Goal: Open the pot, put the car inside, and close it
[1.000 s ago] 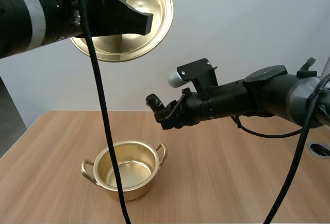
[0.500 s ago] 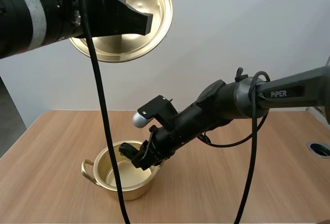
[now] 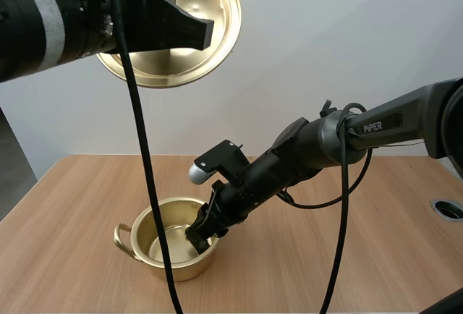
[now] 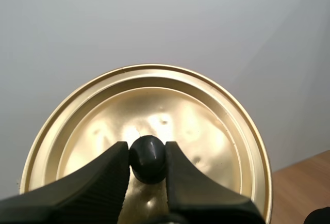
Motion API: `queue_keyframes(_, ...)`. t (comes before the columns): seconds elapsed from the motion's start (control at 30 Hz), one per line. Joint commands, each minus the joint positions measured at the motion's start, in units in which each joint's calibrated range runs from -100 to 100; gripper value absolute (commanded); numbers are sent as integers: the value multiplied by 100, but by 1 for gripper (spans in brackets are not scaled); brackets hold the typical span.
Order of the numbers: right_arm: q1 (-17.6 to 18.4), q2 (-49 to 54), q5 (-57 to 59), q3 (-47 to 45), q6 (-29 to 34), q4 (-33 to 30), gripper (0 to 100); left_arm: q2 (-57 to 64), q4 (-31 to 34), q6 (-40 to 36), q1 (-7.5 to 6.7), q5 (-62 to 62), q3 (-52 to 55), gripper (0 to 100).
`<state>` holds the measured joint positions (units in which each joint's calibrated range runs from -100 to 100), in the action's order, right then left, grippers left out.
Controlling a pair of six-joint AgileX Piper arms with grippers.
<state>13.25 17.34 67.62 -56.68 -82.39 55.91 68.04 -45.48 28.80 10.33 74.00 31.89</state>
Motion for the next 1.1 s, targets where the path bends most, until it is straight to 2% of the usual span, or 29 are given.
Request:
queue_keyframes(0.0, 2, 143, -30, 6, 3, 0, 4, -27, 74, -1, 3, 2, -5, 0)
queue_keyframes(0.03, -6, 231, -143, 6, 25, 0, 0, -46, 130, -1, 3, 2, -5, 0)
queue_keyframes(0.13, -101, 705, -899, 6, 411, -162, 0, -221, 362, -50, 3, 291, -5, 0)
queue_keyframes(0.27, -448, 1486, -2636, 6, 1487, -1046, 0, -494, 562, -113, 3, 832, 309, 0)
queue_keyframes(0.37, -827, 2050, -3060, -6, 2052, -1583, 0, -810, 562, 154, 3, 1359, 837, 0)
queue_keyframes(0.5, -1276, 2760, -2921, -33, 2089, -1564, 0, -1378, 741, 582, 3, 1523, 1689, 0)
queue_keyframes(0.6, -1479, 3163, -2765, -33, 2089, -1564, 0, -1913, 896, 871, 3, 1523, 2275, 0)
queue_keyframes(0.83, -1542, 3588, -2428, -33, 2089, -1551, 0, -3074, 929, 1322, -11, 1693, 2585, 0)
queue_keyframes(1.07, -1542, 3588, -2403, -33, 2089, -1573, 0, -3554, 951, 1536, -11, 1114, 2755, 0)
